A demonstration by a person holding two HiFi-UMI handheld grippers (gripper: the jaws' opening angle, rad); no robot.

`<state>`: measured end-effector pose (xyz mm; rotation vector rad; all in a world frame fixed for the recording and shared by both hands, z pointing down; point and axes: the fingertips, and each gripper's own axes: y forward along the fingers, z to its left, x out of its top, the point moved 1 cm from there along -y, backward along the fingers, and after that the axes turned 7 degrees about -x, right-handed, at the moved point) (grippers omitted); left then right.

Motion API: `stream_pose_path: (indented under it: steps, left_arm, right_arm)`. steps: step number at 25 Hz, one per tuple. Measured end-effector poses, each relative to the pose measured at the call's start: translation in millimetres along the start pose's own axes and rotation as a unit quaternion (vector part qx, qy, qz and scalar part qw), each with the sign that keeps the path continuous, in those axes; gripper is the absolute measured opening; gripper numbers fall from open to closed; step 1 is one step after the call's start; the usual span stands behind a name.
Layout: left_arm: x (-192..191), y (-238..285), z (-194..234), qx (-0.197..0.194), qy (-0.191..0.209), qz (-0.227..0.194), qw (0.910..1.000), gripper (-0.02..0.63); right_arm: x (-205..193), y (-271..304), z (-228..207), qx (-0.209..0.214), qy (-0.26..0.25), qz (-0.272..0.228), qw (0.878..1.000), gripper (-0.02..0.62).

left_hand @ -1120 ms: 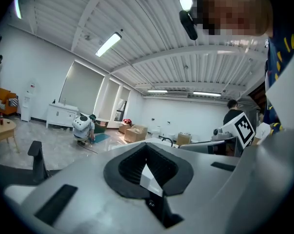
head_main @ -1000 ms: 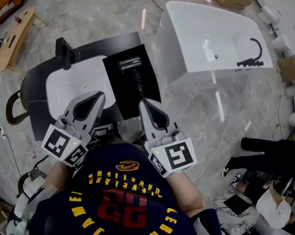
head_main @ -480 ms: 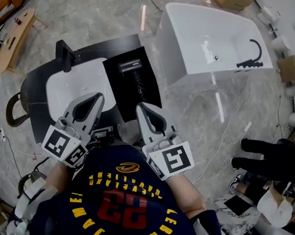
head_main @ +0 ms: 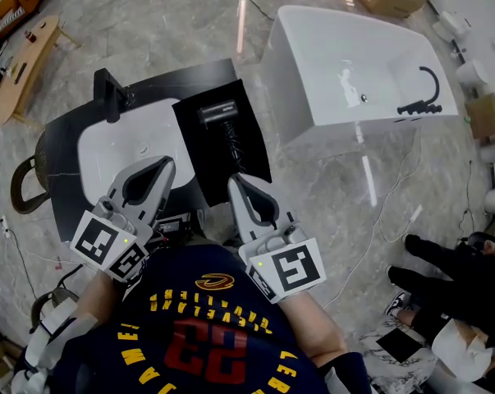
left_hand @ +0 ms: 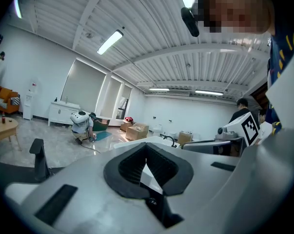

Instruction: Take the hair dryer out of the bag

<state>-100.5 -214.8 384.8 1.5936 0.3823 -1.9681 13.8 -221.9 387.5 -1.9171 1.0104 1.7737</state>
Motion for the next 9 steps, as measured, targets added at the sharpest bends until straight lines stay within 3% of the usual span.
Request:
stream_pose_path:
  steps: [9]
  left_arm:
    - [-2.2,3.2,-0.7,0.0,-0.003,0.004,1.0,0.003]
  right_arm:
    - [-4.1,0.6,-1.6,0.003,0.002,0.014,1.0,0.008]
